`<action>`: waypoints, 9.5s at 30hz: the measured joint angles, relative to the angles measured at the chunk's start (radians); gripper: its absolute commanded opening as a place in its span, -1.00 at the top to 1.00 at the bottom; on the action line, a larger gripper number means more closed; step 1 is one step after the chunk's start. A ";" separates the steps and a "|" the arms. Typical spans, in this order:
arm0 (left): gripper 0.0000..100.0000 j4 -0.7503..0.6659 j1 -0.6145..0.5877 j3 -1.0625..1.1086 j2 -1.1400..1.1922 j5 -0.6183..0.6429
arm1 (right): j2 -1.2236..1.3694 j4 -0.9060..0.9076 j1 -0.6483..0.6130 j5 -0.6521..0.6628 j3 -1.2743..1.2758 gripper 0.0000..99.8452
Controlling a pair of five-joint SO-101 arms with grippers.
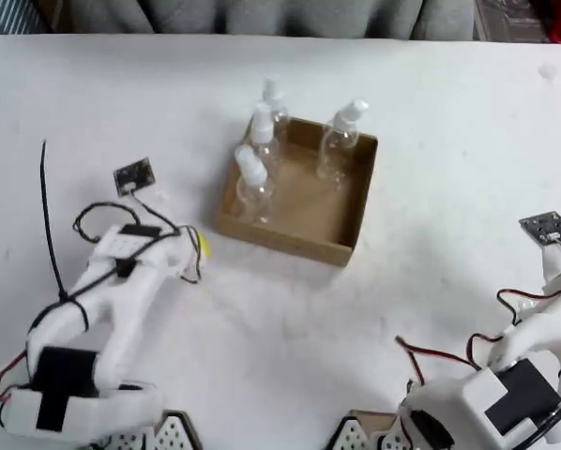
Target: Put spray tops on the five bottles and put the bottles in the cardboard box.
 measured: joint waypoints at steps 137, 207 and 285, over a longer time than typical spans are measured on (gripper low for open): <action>0.96 -0.161 0.284 -0.390 -0.964 -0.192 | -1.740 -0.818 -1.626 -1.206 1.218 0.97; 0.96 -0.236 0.359 0.014 -1.034 -0.192 | -1.740 -0.816 -1.628 -1.206 1.218 0.97; 0.58 -0.124 0.476 0.574 -1.691 -0.281 | -1.737 -0.801 -1.637 -1.200 1.218 0.97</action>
